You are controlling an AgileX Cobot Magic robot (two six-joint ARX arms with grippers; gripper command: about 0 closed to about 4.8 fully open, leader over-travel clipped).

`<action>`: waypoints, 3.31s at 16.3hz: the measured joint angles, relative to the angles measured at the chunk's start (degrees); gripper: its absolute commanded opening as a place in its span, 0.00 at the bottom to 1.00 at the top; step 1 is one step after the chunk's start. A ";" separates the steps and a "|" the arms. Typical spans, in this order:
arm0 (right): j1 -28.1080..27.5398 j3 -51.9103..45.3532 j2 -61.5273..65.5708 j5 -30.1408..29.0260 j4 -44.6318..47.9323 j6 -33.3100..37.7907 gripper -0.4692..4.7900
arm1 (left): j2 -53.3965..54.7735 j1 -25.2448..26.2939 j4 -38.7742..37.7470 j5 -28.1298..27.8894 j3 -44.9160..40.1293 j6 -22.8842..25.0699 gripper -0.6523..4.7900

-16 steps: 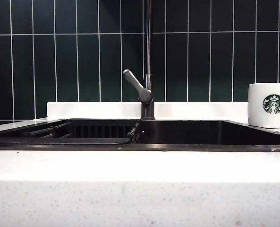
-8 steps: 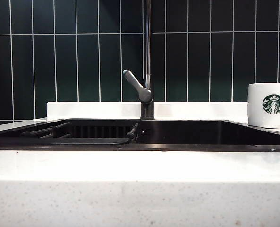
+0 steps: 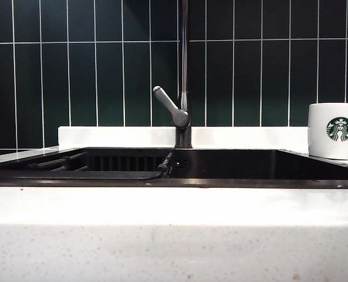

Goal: Pick up the mug next to the sink, go to the faucet to get some water, pour the water into the sink, and finally put the mug back to its place.

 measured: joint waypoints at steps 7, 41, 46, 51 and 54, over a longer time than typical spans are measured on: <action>-0.33 -1.77 6.64 11.54 6.23 -8.70 0.44 | 21.79 0.07 6.43 4.59 9.33 0.46 0.23; -9.20 -1.49 46.18 1.27 51.23 -4.48 0.49 | 56.17 -6.34 13.03 25.68 30.34 -0.72 0.35; -10.25 0.57 52.24 -6.47 53.92 -4.50 0.49 | 56.19 -6.64 12.31 26.71 30.40 -0.70 0.35; -10.34 0.57 52.35 -5.18 54.51 -6.21 0.49 | 56.19 -6.64 11.72 26.73 30.40 -0.70 0.34; -10.34 0.57 52.30 -4.98 54.58 -6.23 0.48 | 56.19 -6.64 11.72 26.73 30.40 -0.68 0.34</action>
